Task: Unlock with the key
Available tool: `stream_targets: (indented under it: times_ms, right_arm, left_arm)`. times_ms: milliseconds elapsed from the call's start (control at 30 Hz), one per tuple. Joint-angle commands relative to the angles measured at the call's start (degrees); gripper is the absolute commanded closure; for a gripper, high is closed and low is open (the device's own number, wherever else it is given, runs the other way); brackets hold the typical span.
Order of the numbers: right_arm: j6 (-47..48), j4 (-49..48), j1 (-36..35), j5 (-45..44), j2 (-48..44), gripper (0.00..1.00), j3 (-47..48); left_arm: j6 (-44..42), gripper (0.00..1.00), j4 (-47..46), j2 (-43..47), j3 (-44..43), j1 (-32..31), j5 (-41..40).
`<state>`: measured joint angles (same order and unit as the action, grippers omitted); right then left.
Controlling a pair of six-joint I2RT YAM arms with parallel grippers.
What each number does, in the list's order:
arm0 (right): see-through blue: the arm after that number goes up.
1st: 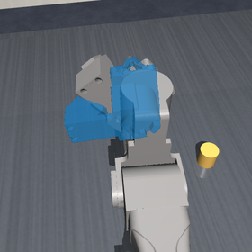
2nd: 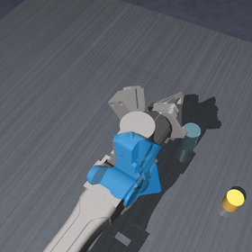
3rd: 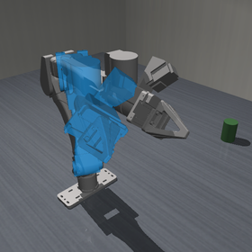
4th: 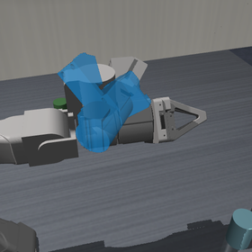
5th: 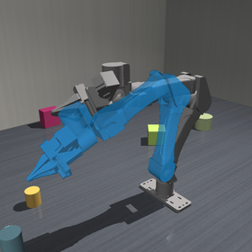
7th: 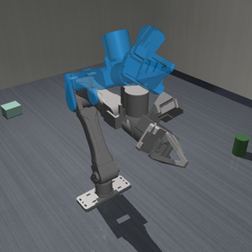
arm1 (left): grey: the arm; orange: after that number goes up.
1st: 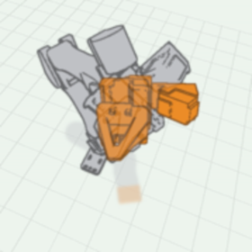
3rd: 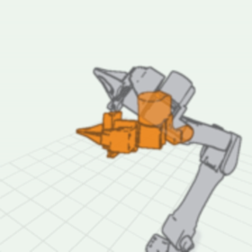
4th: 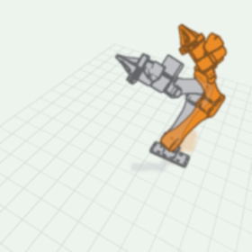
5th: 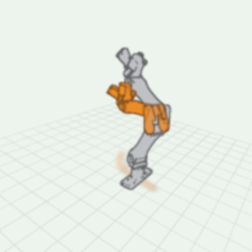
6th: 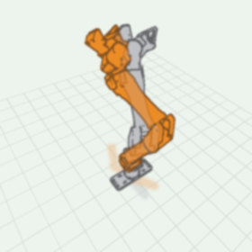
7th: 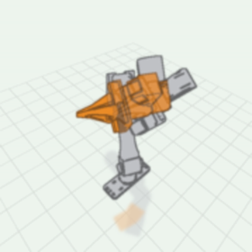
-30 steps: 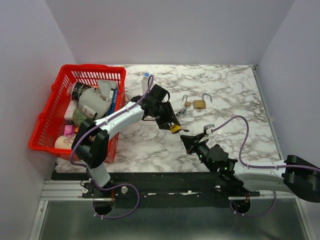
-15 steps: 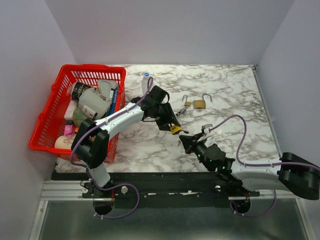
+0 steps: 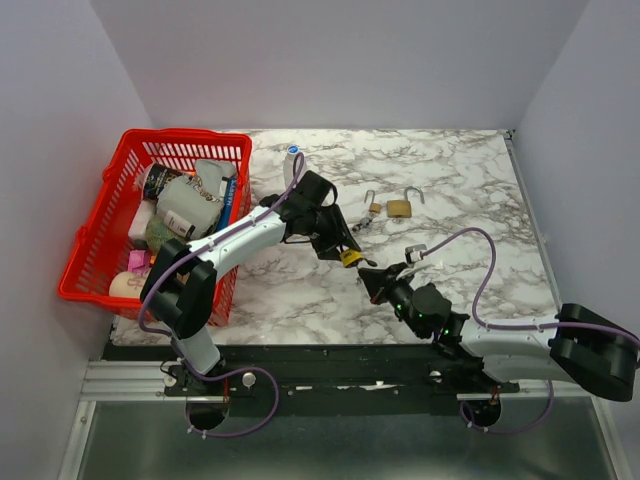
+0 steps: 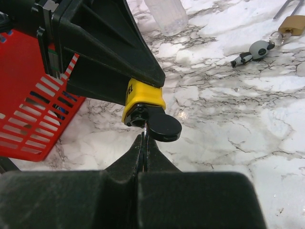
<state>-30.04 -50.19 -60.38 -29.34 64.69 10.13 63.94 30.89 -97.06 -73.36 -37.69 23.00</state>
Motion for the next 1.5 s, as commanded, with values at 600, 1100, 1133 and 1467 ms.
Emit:
stream_targets:
  times_ms: [600, 1100, 1133, 1467]
  right_arm:
    - [-5.29, -12.21, 3.95, 3.86, 2.03, 0.99, -2.66]
    - [-6.34, -13.44, 4.75, 5.35, 2.99, 0.99, -2.92]
    - [-6.61, -13.53, 4.66, 5.35, 3.16, 0.99, -2.92]
    - [-6.87, -13.70, 4.83, 5.09, 3.69, 0.99, -3.10]
  left_arm:
    - [1.62, 1.00, -1.54, 2.31, 1.11, -0.89, 4.15]
    - [2.06, 1.00, -2.59, 2.22, 1.56, -1.07, 4.33]
    - [2.24, 1.00, -2.68, 2.22, 1.56, -0.98, 4.42]
    - [2.50, 1.00, -2.95, 2.40, 1.82, -0.98, 4.77]
